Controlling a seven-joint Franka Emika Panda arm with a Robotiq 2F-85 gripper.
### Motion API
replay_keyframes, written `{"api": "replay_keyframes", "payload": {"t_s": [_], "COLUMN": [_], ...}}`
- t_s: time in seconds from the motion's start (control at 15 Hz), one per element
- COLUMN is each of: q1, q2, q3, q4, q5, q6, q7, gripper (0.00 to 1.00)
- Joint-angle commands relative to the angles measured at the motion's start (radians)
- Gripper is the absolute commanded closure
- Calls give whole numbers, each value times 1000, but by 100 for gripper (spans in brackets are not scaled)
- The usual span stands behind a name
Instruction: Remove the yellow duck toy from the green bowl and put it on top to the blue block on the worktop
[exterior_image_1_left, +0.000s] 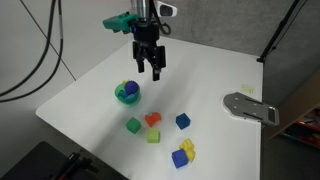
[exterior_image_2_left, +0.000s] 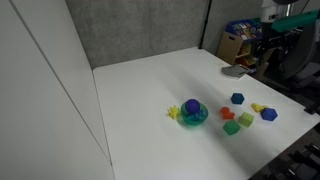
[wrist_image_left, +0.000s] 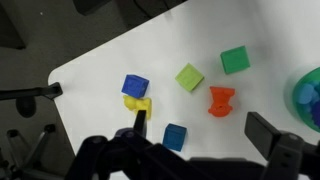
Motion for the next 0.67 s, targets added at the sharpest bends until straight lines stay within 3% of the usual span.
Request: {"api": "replay_keyframes", "payload": {"t_s": [0.0,0.6], "q1": [-29,-16], "q2": [-180,-449], "q3": [39,106], "q4": [-127,-151], "q5": [58,131], "q6": [22,-29], "q7": [-104,-241], "gripper": [0,0]}}
